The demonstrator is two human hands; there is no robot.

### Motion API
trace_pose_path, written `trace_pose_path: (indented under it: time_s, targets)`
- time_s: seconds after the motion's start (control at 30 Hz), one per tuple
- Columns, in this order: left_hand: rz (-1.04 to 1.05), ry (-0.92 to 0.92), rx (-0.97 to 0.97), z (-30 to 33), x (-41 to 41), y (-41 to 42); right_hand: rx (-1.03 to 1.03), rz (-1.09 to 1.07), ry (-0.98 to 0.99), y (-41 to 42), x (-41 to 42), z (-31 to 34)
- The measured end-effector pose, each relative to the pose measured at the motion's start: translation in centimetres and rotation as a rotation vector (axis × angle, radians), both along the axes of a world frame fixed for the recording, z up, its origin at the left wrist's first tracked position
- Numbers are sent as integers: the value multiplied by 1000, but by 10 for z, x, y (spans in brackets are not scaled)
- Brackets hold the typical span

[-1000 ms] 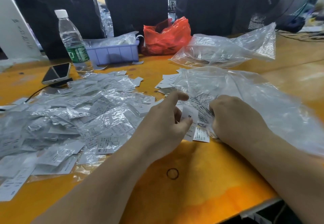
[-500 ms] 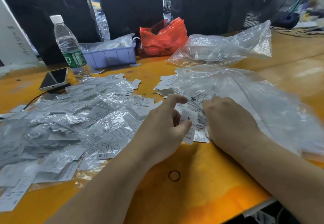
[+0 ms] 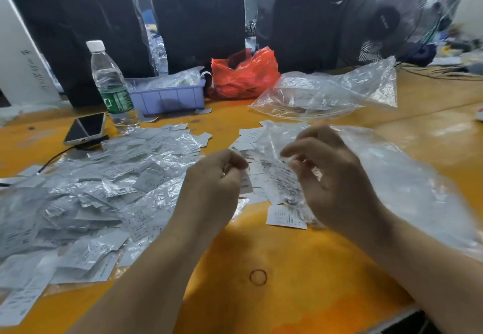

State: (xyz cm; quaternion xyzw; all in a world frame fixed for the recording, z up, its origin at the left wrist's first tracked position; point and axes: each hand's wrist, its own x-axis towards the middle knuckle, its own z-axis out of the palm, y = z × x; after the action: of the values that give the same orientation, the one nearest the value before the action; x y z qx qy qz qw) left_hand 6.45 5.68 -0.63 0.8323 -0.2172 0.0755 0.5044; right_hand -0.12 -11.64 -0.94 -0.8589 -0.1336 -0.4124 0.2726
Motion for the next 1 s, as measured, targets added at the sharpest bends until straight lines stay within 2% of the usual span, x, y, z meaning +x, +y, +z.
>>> trace_pose_path:
  time_s: [0.1,0.2,0.27,0.37,0.43,0.53,0.57,0.7,0.77,0.9,1.0]
  targets:
    - [30,28,-27,4,3,4,492,248,182,3,6,19]
    - [-44,188,-162,8,4,6,722,443,313,8,22,33]
    - [-117,279,-298,10,5,8,747,465,356,13,35,39]
    - [-143,253,-403,13,7,14,679,363,377,20,55,44]
    - [-138,180,-354,15,8,17,658,302,375,26,66,44]
    - [-90,57,-29,13,8,15,637,239,366,35,76,35]
    - [-47,50,15,11,9,14,639,235,374,37,77,32]
    - [-26,167,-175,8,18,14,618,238,469,28,73,23]
    - [-38,195,-234,8,20,16,669,307,561,24,71,21]
    - [-96,204,-249,7,20,16,921,490,710,25,72,21]
    - [-137,198,-207,7,20,16,893,555,874,22,72,22]
